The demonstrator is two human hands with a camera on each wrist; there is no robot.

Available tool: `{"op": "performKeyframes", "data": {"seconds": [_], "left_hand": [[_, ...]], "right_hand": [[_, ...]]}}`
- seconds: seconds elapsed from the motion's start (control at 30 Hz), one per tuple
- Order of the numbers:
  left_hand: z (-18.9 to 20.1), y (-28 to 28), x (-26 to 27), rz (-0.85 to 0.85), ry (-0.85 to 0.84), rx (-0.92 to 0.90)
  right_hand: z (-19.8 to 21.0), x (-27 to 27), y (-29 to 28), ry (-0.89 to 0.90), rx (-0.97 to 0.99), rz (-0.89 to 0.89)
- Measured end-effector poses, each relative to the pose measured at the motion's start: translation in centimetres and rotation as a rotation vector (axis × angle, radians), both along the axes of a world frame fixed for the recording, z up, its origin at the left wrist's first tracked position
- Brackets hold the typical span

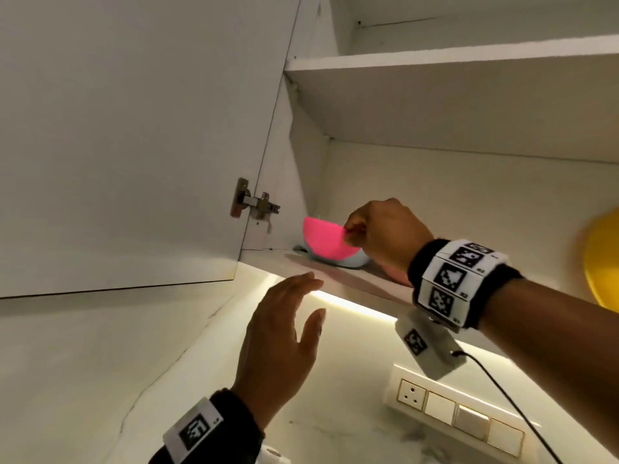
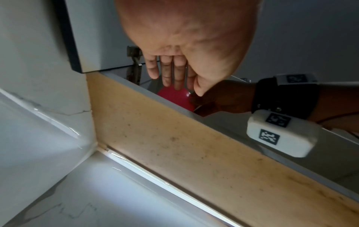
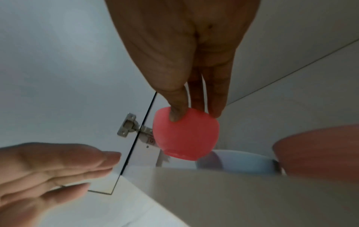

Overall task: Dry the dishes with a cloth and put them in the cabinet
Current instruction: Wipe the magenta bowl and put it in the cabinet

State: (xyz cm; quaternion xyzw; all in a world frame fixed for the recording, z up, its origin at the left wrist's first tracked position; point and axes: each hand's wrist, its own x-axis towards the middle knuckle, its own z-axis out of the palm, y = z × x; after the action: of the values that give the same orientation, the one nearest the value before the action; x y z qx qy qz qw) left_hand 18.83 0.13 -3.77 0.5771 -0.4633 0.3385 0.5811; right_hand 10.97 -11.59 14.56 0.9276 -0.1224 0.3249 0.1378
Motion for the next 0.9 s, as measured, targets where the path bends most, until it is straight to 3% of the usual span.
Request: {"op": "performKeyframes", "data": {"seconds": [0.33,0.73,0.9], "left_hand": [[-2.7,1.5,2.0,0.009,0.000,-0.017],[-3.1,1.4,0.5,-0.011,0.046,0.011],[-3.7,1.6,-1.7,-0.078,0.049,0.027]], "right_hand": [[-1.6,5.2,0.7,0.074,0.004,-0.067],[-1.8,4.8,1.1,0.082,0.065,-0.121],[-2.0,1.6,2.8,-0.035,0.076,-0.041]]}}
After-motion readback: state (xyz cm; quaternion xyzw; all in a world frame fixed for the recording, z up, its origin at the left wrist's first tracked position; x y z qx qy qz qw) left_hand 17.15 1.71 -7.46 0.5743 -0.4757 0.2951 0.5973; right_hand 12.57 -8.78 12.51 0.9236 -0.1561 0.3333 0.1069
